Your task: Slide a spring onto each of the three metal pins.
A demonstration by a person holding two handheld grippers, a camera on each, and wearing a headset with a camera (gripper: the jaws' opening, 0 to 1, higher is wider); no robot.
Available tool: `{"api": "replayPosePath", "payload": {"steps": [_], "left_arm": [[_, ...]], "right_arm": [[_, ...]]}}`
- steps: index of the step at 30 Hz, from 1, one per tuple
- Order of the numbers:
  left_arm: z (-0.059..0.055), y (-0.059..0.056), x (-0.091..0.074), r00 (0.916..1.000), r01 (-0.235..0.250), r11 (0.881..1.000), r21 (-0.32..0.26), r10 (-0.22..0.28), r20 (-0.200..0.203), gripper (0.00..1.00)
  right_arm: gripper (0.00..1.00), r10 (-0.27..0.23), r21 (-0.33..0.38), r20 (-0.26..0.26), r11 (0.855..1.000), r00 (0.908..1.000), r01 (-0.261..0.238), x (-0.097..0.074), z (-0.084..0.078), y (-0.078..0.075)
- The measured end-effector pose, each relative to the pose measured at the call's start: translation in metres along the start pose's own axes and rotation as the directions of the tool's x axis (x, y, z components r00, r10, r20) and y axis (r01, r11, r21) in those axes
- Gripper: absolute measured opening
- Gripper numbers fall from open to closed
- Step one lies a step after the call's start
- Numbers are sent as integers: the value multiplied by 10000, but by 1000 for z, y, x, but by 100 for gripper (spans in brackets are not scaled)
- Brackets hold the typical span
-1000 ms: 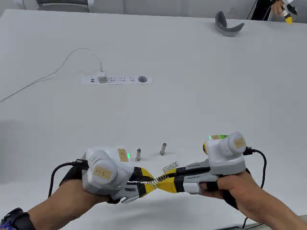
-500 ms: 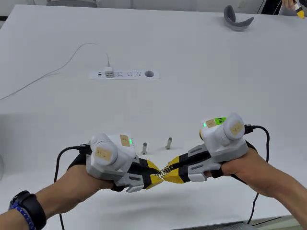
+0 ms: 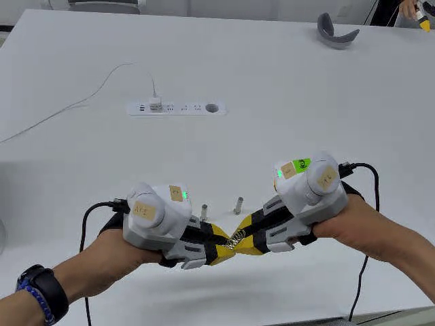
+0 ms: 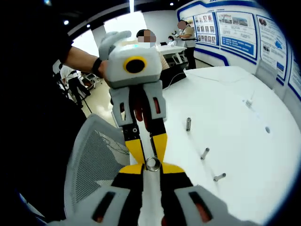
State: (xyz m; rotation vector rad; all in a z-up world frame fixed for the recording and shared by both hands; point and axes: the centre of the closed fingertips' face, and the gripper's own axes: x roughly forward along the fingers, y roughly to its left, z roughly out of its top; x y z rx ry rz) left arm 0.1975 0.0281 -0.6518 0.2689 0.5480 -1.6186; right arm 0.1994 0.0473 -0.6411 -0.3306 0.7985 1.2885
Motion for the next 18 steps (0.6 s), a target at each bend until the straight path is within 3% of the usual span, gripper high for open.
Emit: {"api": "replayPosePath", "payload": {"steps": [9,18], "left_arm": [[0,-6,3,9998,182,9993,342,-178,-117,10],[-3,-8,3,9998,206,9993,321,-205,-32,10]], "right_arm": [[14,455,-667,-397,9966,9982,-480,2,1,7],[12,557,-568,-524,9967,9971,-587,4,-2,9]]}}
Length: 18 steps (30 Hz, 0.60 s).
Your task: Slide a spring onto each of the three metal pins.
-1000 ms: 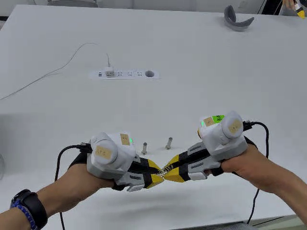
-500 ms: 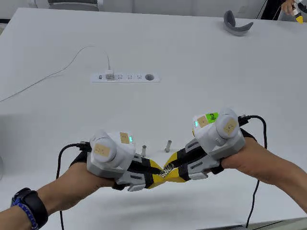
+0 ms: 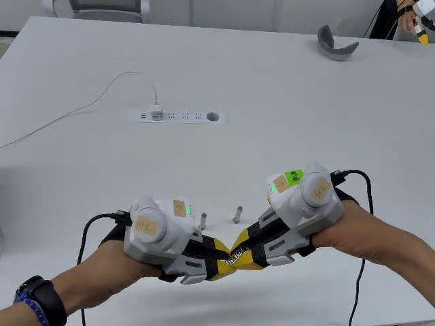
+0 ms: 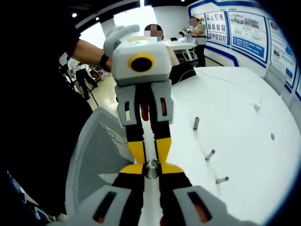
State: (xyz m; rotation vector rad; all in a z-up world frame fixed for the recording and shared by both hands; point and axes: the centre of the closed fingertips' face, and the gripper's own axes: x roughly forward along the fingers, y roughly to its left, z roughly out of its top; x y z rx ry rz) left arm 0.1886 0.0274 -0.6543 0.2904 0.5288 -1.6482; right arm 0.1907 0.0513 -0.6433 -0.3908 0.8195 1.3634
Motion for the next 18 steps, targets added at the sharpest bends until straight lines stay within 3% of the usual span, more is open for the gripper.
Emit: {"api": "replayPosePath", "payload": {"steps": [8,18], "left_arm": [[-3,-3,9,9998,214,9997,-152,-214,55,11],[-1,-3,15,9996,287,9996,-55,-287,9,16]], "right_arm": [[12,-271,174,-215,9995,9994,275,2,-10,1],[12,-700,903,93,9935,9975,688,-9,-20,2]]}}
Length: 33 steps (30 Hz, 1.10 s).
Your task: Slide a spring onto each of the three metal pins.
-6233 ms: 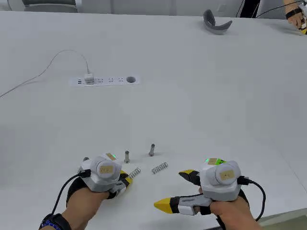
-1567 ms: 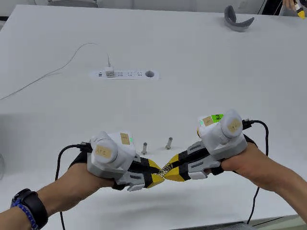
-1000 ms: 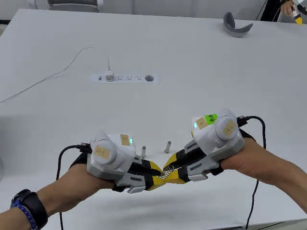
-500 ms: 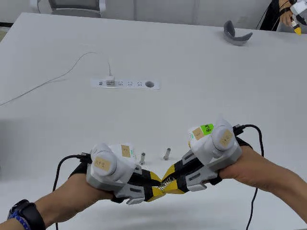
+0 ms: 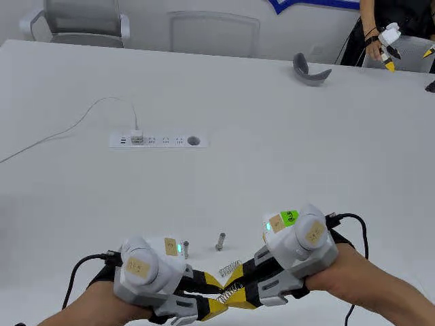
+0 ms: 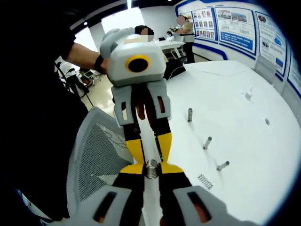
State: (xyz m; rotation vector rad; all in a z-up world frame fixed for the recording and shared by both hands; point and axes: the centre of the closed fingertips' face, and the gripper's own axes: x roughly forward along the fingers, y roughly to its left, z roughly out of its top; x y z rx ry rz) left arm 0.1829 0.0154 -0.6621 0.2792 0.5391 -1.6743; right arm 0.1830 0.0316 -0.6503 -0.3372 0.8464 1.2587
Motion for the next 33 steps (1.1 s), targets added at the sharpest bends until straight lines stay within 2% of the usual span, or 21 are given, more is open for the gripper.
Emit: {"api": "replayPosePath", "payload": {"steps": [5,8,12,17,24,33], "left_arm": [[-6,4,-4,9998,-179,9997,-151,178,-32,19],[-9,9,-9,9987,-482,9978,-449,490,147,20],[-17,12,-15,9970,-754,9951,-644,765,154,20],[-27,20,-22,9907,-1344,9865,-939,1359,89,24],[-39,28,-32,9782,-2074,9709,-1199,2076,-109,30],[-49,47,-50,9493,-3136,9368,-1549,3130,-289,37]], "right_arm": [[12,-140,130,162,9998,9998,138,-1,1,0],[12,-222,269,248,9994,9994,215,-1,1,-1],[12,-371,449,272,9983,9989,359,-2,-1,-3],[12,-709,744,245,9948,9972,689,-2,-6,-13],[12,-1161,918,62,9891,9932,1150,0,-13,-24],[12,-1440,901,-310,9851,9891,1462,5,-23,-39]]}}
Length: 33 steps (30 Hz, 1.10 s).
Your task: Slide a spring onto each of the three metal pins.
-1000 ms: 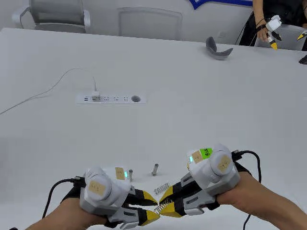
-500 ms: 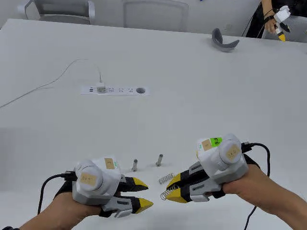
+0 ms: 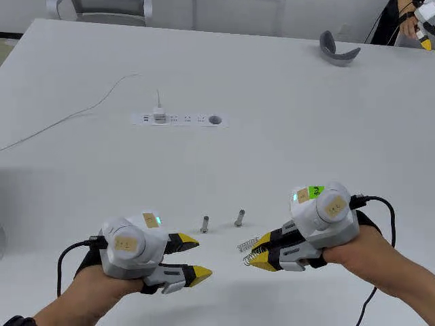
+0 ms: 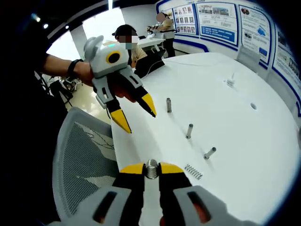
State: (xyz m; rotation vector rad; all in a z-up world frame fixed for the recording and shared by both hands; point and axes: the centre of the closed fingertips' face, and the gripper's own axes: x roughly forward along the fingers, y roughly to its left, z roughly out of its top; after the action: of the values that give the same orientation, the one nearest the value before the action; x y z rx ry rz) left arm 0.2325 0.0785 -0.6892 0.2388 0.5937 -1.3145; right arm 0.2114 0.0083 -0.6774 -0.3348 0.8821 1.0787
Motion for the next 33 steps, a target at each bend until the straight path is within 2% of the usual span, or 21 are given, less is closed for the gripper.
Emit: {"api": "replayPosePath", "payload": {"steps": [9,17,27,33], "left_arm": [[-6,15,-7,9972,-752,9968,-272,751,-64,44],[-20,24,-21,9926,-1212,9906,-631,1208,-107,51],[-32,38,-39,9825,-1860,9762,-1112,1858,-127,57],[-38,42,-47,9797,-1996,9689,-1464,2003,-102,61]], "right_arm": [[12,-27,-447,-526,9990,9986,4,12,-6,-13],[12,-102,-524,-785,9986,9969,61,25,1,-30],[12,-197,-449,-781,9989,9968,163,41,13,-52],[12,-376,-403,-945,9986,9948,340,50,18,-65]]}}
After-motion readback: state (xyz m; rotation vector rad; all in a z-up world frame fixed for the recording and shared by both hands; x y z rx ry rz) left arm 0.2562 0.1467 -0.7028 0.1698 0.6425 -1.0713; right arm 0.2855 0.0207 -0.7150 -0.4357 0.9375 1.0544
